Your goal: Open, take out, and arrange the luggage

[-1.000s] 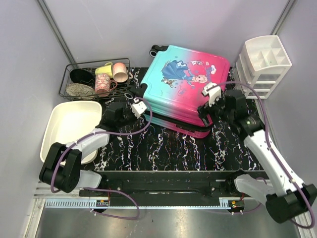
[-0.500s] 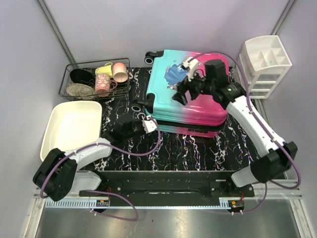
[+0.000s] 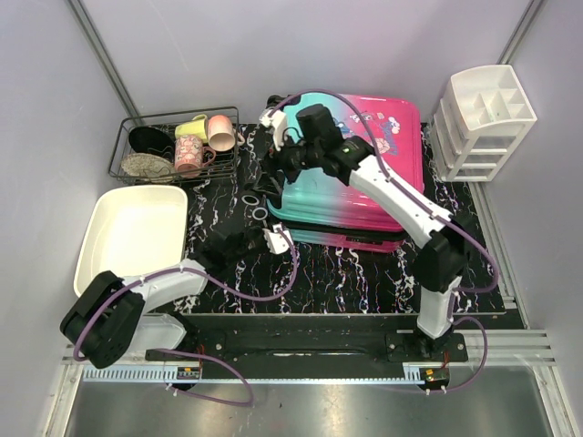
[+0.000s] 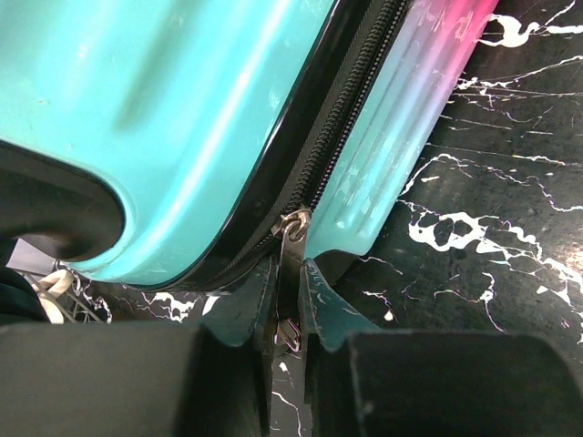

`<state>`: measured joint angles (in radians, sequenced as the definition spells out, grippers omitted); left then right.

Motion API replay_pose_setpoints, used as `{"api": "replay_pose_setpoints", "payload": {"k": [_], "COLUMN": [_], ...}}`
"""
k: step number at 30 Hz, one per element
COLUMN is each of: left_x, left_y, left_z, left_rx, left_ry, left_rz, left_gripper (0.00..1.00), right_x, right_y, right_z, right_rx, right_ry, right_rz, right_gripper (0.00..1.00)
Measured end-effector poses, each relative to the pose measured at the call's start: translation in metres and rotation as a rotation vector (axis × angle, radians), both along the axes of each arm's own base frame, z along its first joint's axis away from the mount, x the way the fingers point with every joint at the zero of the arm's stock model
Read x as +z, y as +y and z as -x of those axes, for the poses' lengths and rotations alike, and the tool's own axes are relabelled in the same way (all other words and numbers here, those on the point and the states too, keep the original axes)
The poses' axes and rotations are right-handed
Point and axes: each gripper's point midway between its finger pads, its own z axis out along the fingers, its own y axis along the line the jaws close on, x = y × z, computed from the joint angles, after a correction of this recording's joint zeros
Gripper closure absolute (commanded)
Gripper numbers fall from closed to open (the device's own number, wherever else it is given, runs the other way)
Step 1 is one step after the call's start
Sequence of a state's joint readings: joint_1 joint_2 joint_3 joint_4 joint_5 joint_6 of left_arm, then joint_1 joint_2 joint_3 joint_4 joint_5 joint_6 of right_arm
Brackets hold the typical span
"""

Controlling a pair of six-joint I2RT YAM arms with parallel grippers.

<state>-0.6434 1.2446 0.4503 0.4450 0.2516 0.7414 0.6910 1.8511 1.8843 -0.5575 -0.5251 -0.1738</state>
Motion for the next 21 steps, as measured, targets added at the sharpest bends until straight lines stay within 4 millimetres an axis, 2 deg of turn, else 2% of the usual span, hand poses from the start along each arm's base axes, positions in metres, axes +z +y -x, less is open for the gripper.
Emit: {"api": "replay_pose_setpoints", "payload": {"k": [4, 10, 13, 14, 16, 17, 20, 21], "left_x": [0.000, -0.001, 0.000, 0.000, -0.001, -0.001, -0.001, -0.001], "left_y": [0.000, 0.000, 0.000, 0.001, 0.004, 0.005, 0.016, 0.020], "left_z": [0.000, 0.000, -0.001, -0.001, -0.002, -0.002, -0.008, -0.010], "left_rx": [-0.008, -0.012, -0.012, -0.012, -0.014, -0.016, -0.002, 0.005], "left_ry": [-0.031, -0.050, -0.052, -0.053, -0.059, -0.065, -0.093, -0.101], "left_rz": [-0.003, -0.001, 0.001, 0.003, 0.011, 0.019, 0.033, 0.037], "left_gripper": [1.00, 1.00, 1.00, 1.00, 1.00, 1.00, 1.00, 1.00], "right_x": [-0.013, -0.043, -0.058, -0.061, -0.065, -0.066, -0.063, -0.065], "right_y": [0.024, 0.045, 0.050, 0.050, 0.048, 0.045, 0.040, 0.039], "right_z": [0.002, 0.000, -0.002, -0.003, -0.003, -0.002, -0.006, -0.006], "right_rx": [0.038, 0.079, 0.103, 0.109, 0.122, 0.131, 0.150, 0.161], "right_ry": [0.023, 0.052, 0.048, 0.043, 0.034, 0.026, -0.015, -0.023], "right_rz": [0.022, 0.115, 0.175, 0.195, 0.228, 0.241, 0.257, 0.258], "right_gripper": [0.17, 0.19, 0.35, 0.44, 0.56, 0.72, 0.91, 0.94]}}
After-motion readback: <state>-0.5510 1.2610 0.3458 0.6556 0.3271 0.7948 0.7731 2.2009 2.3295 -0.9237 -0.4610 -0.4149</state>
